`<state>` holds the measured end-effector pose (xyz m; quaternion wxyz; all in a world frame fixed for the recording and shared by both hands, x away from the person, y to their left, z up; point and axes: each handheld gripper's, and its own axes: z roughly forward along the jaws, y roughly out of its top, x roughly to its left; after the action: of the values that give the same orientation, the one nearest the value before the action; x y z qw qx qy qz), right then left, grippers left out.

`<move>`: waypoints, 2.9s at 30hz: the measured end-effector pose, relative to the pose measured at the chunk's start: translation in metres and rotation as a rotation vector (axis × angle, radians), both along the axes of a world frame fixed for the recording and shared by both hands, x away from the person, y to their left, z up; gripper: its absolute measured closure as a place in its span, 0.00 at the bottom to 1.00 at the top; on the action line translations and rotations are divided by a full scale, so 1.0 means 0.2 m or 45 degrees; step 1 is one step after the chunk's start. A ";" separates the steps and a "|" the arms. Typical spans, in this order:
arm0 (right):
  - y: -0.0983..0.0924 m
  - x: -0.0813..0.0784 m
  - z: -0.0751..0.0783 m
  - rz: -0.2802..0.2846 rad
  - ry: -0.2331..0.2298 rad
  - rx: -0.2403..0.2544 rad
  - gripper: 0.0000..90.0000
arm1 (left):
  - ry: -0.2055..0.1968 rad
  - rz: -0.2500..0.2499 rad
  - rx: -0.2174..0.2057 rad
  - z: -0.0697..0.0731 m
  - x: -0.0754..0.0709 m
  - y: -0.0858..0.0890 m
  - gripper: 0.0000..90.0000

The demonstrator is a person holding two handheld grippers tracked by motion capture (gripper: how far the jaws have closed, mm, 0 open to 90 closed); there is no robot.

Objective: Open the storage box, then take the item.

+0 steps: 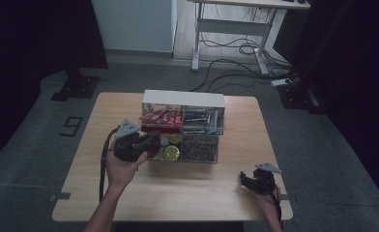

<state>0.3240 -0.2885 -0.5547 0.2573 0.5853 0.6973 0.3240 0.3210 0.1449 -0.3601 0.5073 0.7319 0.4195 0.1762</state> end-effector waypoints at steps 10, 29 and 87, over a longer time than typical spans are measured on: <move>-0.01 0.00 0.00 -0.003 0.000 0.000 0.28 | 0.030 -0.007 -0.004 -0.01 0.05 -0.01 1.00; -0.02 0.00 0.00 -0.010 0.002 0.002 0.28 | 0.060 -0.018 -0.023 0.01 0.11 -0.03 1.00; -0.02 0.00 0.00 -0.023 -0.009 0.000 0.33 | -0.011 0.013 -0.087 0.20 0.18 -0.02 1.00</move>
<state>0.3238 -0.2926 -0.5547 0.2627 0.5902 0.6912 0.3238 0.3577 0.1417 -0.3208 0.5328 0.7112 0.4269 0.1677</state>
